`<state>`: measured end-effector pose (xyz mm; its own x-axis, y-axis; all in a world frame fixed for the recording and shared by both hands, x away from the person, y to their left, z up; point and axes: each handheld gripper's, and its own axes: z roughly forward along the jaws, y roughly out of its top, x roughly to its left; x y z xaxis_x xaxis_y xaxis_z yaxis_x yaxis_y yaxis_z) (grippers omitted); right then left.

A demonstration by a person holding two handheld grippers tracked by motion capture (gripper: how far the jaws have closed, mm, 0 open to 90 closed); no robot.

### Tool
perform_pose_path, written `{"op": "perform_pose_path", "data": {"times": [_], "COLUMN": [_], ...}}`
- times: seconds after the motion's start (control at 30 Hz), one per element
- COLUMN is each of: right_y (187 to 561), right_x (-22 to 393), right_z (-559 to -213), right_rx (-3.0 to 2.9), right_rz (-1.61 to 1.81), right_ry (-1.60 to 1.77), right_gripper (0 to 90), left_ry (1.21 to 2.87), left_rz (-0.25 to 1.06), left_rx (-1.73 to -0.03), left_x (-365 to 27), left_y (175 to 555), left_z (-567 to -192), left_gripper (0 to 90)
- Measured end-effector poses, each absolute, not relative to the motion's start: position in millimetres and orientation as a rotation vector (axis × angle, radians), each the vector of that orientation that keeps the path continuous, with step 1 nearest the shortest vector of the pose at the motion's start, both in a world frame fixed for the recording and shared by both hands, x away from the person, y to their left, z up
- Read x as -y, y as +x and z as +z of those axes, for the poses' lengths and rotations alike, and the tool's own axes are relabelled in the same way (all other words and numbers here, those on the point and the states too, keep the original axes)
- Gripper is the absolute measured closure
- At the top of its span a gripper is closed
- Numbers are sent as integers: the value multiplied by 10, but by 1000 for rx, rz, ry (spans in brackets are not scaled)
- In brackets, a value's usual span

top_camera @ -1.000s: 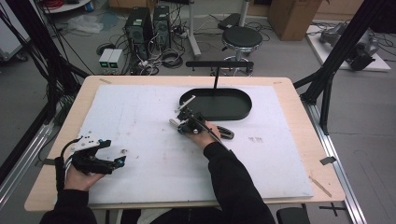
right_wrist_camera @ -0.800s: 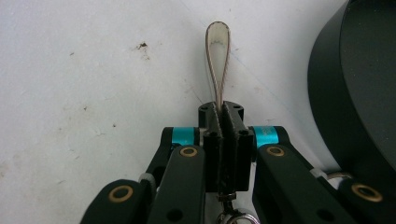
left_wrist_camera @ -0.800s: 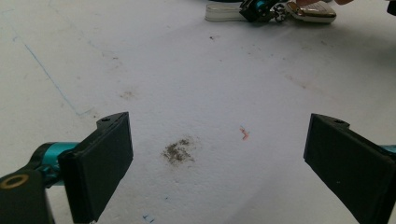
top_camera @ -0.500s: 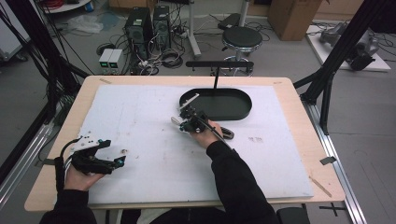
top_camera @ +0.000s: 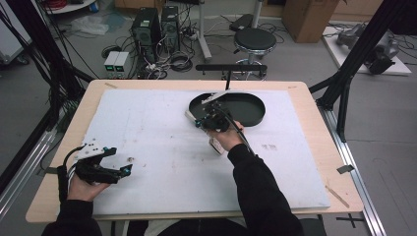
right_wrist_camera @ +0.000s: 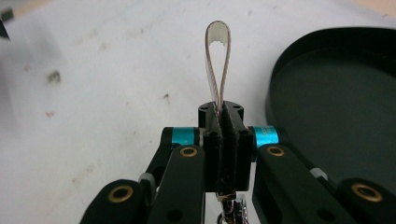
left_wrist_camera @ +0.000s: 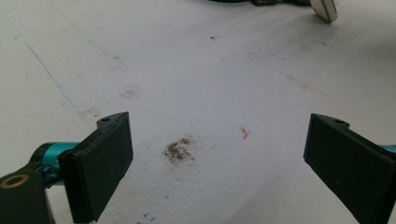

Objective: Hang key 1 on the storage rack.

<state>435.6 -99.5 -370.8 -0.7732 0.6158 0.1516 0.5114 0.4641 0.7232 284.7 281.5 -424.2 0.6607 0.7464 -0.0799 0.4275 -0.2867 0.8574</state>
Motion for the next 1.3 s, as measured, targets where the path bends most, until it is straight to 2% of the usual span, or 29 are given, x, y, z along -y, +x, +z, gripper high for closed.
{"op": "perform_pose_path", "data": {"times": [0.33, 0.63, 1.3], "right_y": [4411, 4487, 4740], "right_x": [1400, 1634, 1862], "right_z": [-3421, -3167, -2865], "right_rx": [-2473, -2401, -2341], "right_rz": [1446, 1495, 1575], "right_ry": [1100, 1130, 1139], "right_gripper": [873, 872, 873], "left_ry": [1931, 1940, 1937], "left_rz": [420, 413, 409], "left_rx": [-920, -917, -916], "left_x": [-2808, -2800, -2803], "left_y": [2854, 2870, 2905], "left_z": [-4247, -4259, -4273], "left_gripper": [86, 86, 86]}}
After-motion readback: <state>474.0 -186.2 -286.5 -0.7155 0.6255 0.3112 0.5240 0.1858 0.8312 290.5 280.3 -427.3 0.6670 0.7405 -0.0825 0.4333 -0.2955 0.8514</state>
